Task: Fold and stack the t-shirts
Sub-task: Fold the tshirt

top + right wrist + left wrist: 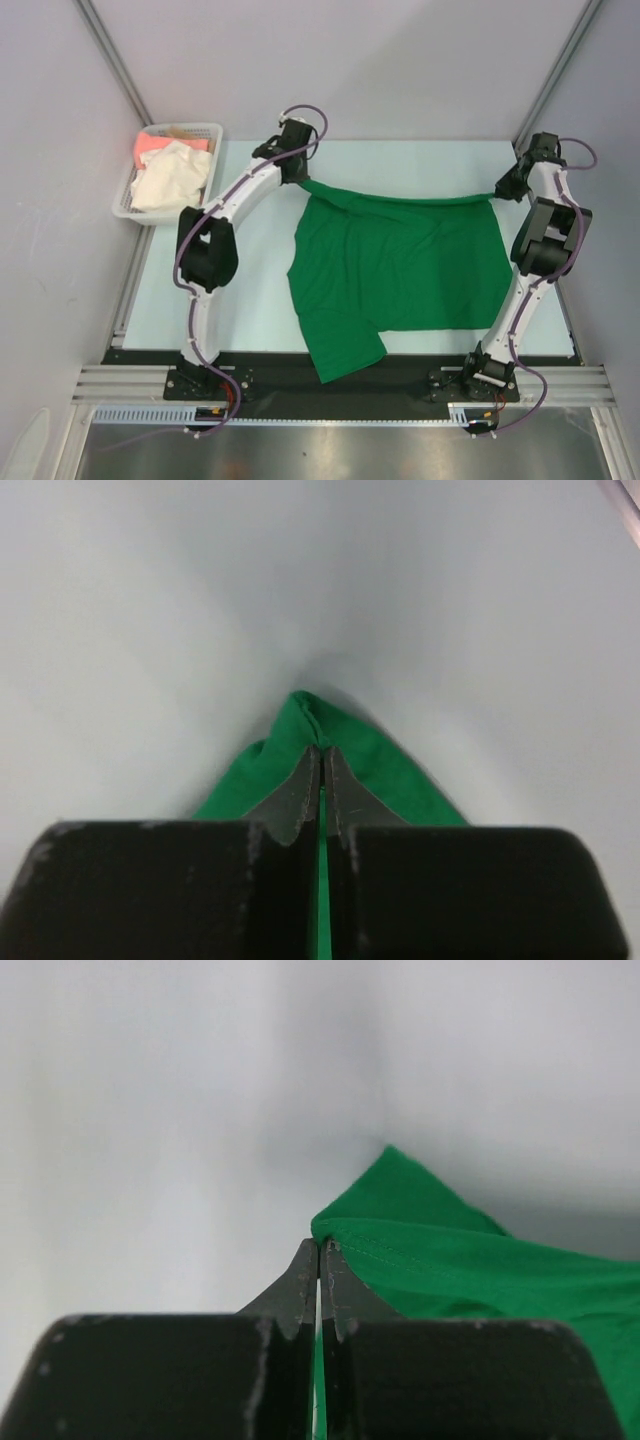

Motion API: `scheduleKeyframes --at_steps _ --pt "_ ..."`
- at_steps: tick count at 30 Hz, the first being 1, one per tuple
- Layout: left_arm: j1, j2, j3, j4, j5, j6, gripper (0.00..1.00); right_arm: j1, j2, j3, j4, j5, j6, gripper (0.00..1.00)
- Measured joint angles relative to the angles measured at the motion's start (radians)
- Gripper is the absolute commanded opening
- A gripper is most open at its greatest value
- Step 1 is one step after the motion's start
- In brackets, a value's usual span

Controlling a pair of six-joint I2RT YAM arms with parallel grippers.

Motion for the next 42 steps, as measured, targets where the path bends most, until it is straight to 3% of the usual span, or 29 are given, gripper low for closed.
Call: scheduleKeyframes --at_steps 6,16,29,33,38,42 --pt "0.043 0.038 0.128 0.001 0.027 0.008 0.00 0.029 0.064 0.145 0.006 -0.029 0.012 0.01" --pt "0.040 0.123 0.214 0.045 0.177 0.017 0.01 0.019 0.097 0.162 0.010 -0.017 0.011 0.01" --pt "0.040 0.177 0.216 0.052 0.245 -0.013 0.00 0.000 0.156 0.230 -0.004 -0.026 0.003 0.01" --pt "0.037 0.107 0.115 0.042 0.241 -0.047 0.00 0.000 0.156 0.234 -0.039 -0.029 0.003 0.01" --pt "0.025 -0.102 -0.133 0.045 0.241 -0.098 0.00 -0.007 0.145 0.224 -0.088 -0.029 0.005 0.01" --pt "0.011 -0.217 -0.223 0.039 0.252 -0.129 0.01 -0.016 0.115 0.222 -0.159 -0.028 0.001 0.01"
